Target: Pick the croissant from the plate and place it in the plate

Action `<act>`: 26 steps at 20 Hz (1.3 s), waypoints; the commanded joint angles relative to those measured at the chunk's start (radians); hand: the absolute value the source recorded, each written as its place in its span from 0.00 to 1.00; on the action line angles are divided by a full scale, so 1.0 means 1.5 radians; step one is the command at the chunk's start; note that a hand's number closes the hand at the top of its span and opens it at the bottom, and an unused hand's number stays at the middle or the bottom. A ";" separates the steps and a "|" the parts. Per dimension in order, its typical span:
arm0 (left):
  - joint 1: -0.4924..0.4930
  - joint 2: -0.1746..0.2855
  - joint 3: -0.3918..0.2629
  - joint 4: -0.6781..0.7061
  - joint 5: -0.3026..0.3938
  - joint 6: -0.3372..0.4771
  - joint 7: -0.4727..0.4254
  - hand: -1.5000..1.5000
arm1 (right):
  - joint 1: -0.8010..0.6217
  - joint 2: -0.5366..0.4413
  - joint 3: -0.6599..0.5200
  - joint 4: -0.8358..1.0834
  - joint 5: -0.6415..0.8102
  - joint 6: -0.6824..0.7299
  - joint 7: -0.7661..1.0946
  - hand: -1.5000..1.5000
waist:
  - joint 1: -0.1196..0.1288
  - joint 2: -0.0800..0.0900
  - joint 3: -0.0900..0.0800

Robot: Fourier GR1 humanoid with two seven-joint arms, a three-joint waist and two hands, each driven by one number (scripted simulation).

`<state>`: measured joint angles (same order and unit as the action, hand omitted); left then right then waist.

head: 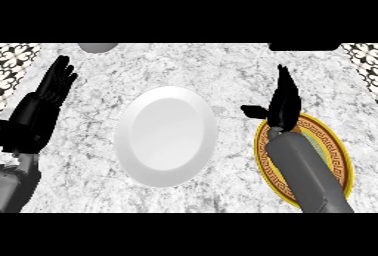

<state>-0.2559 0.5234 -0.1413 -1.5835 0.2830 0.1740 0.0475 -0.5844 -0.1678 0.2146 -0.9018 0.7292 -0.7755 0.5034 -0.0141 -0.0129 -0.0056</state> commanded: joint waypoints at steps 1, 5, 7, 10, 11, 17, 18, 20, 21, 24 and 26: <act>-0.006 0.006 0.007 0.001 0.006 -0.007 0.012 0.50 | -0.055 -0.019 0.018 0.039 0.060 0.148 0.179 0.00 | -0.004 -0.005 -0.002; 0.006 0.011 0.010 0.005 -0.002 -0.007 0.006 0.50 | -0.077 -0.031 0.032 0.045 0.042 0.334 0.302 0.00 | -0.007 -0.006 -0.001; 0.005 0.018 0.021 0.004 0.012 -0.024 0.003 0.50 | -0.120 -0.038 0.020 0.040 0.020 0.428 0.365 0.00 | -0.002 -0.003 0.000; 0.010 0.012 0.024 0.015 0.016 -0.036 -0.010 0.50 | -0.118 -0.009 0.016 0.015 -0.020 0.519 0.436 0.00 | -0.005 -0.001 0.001; 0.024 0.000 0.017 0.000 0.007 -0.018 -0.010 0.50 | -0.134 -0.029 0.000 0.007 -0.035 0.558 0.454 0.00 | -0.001 -0.001 0.002; -0.004 -0.011 0.018 0.001 -0.013 -0.014 0.005 0.50 | -0.088 -0.030 0.009 -0.065 -0.029 0.610 0.534 0.00 | -0.003 0.004 0.003; 0.000 -0.018 0.017 0.007 -0.011 -0.020 0.001 0.50 | -0.109 -0.030 0.005 -0.079 -0.028 0.626 0.554 0.00 | 0.000 0.004 0.003; -0.011 -0.003 0.033 0.010 -0.003 -0.040 -0.001 0.50 | -0.094 -0.029 0.011 -0.077 -0.011 0.620 0.563 0.00 | 0.001 0.005 0.003; -0.020 -0.014 0.025 0.025 -0.011 -0.033 0.003 0.50 | -0.104 -0.067 -0.015 -0.062 -0.028 0.650 0.539 0.00 | -0.001 0.006 0.003; 0.024 -0.017 0.027 0.015 -0.019 -0.032 -0.026 0.50 | -0.048 -0.043 0.006 -0.074 -0.008 0.644 0.574 0.00 | 0.001 0.004 0.003; 0.001 -0.030 0.007 -0.015 -0.035 -0.011 0.012 0.50 | -0.048 -0.061 -0.008 -0.072 -0.015 0.673 0.567 0.00 | 0.002 0.004 0.003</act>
<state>-0.2537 0.4984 -0.1118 -1.5829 0.2567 0.1389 0.0505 -0.6578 -0.2513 0.2117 -0.9984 0.7065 0.1183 1.1609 -0.0142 -0.0069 -0.0012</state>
